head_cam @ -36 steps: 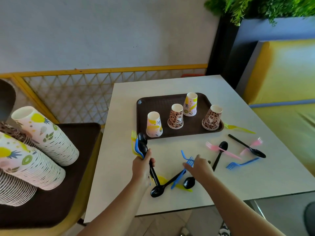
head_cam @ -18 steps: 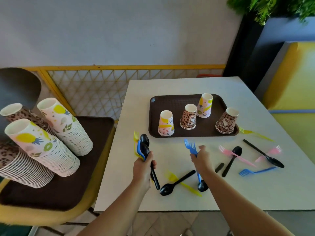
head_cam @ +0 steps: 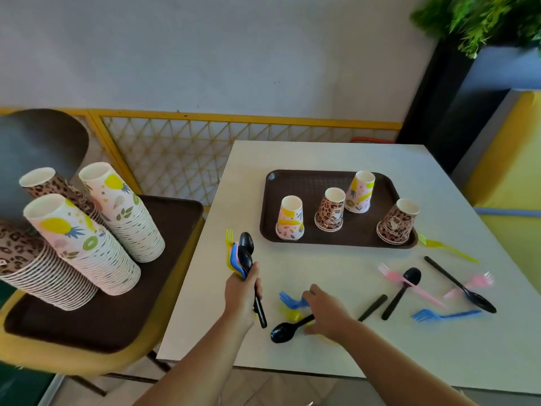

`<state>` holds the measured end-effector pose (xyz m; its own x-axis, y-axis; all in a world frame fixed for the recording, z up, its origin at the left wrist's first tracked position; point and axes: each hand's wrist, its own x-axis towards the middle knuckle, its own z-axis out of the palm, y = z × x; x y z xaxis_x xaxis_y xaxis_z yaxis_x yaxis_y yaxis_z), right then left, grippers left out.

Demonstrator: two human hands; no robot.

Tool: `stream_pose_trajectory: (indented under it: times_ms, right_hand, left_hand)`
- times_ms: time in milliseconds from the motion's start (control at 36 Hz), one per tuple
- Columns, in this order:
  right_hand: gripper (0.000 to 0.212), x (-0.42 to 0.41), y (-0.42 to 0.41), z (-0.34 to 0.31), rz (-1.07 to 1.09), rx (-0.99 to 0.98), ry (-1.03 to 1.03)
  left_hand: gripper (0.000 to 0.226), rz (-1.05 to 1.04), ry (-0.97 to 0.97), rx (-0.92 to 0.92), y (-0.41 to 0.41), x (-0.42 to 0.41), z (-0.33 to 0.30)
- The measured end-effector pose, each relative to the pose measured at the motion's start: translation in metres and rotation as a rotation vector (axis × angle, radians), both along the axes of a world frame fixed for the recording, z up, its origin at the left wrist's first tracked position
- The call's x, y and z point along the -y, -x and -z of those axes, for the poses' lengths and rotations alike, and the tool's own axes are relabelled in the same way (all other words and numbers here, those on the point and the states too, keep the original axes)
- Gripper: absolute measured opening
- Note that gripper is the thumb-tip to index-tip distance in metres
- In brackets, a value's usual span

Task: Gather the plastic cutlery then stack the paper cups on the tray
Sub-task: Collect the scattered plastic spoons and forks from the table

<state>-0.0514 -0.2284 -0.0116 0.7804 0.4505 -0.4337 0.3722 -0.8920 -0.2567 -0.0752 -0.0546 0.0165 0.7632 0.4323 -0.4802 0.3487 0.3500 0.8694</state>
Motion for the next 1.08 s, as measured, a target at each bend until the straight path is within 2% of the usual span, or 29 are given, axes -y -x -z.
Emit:
stream_pose_trajectory:
  times_ms: [139,306,472,556,694,861,944,1028,1083]
  right_hand:
    - [0.030,0.001,-0.005,0.006,0.037,0.046,-0.033]
    - [0.028,-0.005,-0.015,0.010,0.041,0.114,-0.019]
    - [0.025,-0.015,-0.034,0.002,0.318,0.051,-0.290]
    - [0.013,-0.016,-0.043,-0.009,0.392,0.009,-0.479]
    - [0.014,-0.021,-0.052,-0.032,0.329,0.052,-0.548]
    - [0.017,-0.023,-0.049,-0.047,0.334,-0.104,-0.649]
    - [0.020,-0.021,-0.047,-0.050,0.255,-0.114,-0.622]
    - [0.008,-0.016,-0.046,-0.049,0.171,-0.077,-0.589]
    - [0.008,-0.013,-0.047,-0.047,0.148,-0.042,-0.567]
  left_hand:
    - [0.031,-0.024,0.034,0.008,0.000,0.004,-0.001]
    - [0.032,-0.067,0.047,0.006,-0.002,0.011,0.000]
    - [0.036,-0.127,0.041,-0.026,-0.002,0.016,0.001]
    - [0.032,-0.170,0.071,-0.040,-0.005,0.023,0.000]
    - [0.022,-0.188,0.101,-0.018,-0.013,0.040,-0.002]
    - [0.030,-0.141,0.112,-0.013,-0.023,0.061,-0.005]
    - [0.034,-0.155,0.107,-0.014,-0.028,0.072,-0.009]
    - [0.027,-0.159,0.134,0.029,-0.031,0.082,-0.012]
    - [0.020,-0.145,0.145,0.053,-0.033,0.089,-0.014]
